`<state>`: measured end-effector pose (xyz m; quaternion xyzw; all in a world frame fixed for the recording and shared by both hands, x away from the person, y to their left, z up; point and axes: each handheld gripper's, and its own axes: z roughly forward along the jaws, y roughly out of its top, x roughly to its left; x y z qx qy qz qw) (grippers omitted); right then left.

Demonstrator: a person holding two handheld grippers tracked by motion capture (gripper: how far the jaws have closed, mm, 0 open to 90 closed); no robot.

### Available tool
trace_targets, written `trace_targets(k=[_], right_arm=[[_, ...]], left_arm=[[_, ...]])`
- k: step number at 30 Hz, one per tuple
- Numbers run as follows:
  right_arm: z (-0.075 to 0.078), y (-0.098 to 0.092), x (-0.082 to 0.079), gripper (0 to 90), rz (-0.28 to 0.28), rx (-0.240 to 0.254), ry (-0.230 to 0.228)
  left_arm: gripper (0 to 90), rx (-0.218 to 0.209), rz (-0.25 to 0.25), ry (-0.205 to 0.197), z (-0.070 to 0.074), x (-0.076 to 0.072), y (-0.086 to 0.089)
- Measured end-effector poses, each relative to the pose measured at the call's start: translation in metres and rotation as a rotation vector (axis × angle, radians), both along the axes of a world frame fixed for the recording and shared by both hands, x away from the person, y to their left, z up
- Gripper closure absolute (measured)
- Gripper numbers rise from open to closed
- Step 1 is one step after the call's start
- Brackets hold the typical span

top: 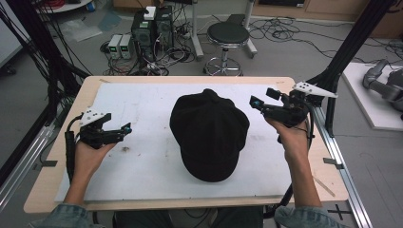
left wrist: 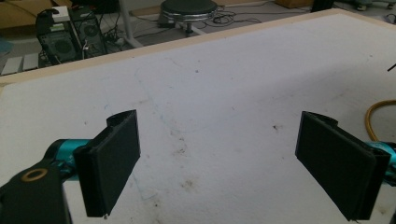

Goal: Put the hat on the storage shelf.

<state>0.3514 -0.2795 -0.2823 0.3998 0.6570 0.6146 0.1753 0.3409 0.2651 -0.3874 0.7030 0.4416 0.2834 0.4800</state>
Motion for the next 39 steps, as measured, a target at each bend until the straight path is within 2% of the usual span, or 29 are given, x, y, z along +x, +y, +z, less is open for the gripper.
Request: trace_targets(k=[6,8,12,18,20,28,31,33,34,37,39], right_arm=[[-0.012,-0.013,-0.002,10.9,-0.096,-0.034,0.003],[-0.017,-0.017,-0.003,10.9,-0.13,-0.053,0.017],[-0.026,-0.023,-0.002,10.9,-0.177,-0.077,0.037],[-0.035,-0.03,-0.002,10.9,-0.229,-0.08,0.056],[-0.037,-0.032,-0.002,10.9,-0.247,-0.101,0.062],[-0.053,-0.038,0.0,10.9,-0.276,-0.12,0.089],[-0.057,-0.039,0.001,10.9,-0.314,-0.168,0.107],[-0.063,-0.04,0.001,10.9,-0.31,-0.146,0.092],[-0.066,-0.04,0.002,10.9,-0.314,-0.142,0.099],[-0.079,-0.041,0.005,10.9,-0.319,-0.17,0.132],[-0.088,-0.043,0.006,10.9,-0.315,-0.169,0.133]], left_arm=[[14.3,0.007,-0.003,-0.002,0.0,0.0,0.0],[14.3,0.001,-0.001,-0.002,0.0,0.0,0.0],[14.3,0.002,-0.001,-0.002,0.0,0.0,0.0],[14.4,0.007,0.006,-0.005,0.0,0.0,0.0],[14.3,0.008,0.006,-0.005,0.0,0.0,0.0],[14.3,0.01,0.006,-0.005,0.0,0.0,0.0],[14.3,0.014,0.005,-0.005,0.0,0.0,-0.001],[14.4,0.013,0.007,-0.007,0.0,0.001,-0.001],[14.3,0.012,0.008,-0.008,0.0,0.001,-0.001],[14.3,0.014,0.009,-0.01,-0.001,0.001,-0.001],[14.3,0.018,0.011,-0.01,-0.001,0.001,-0.001]])
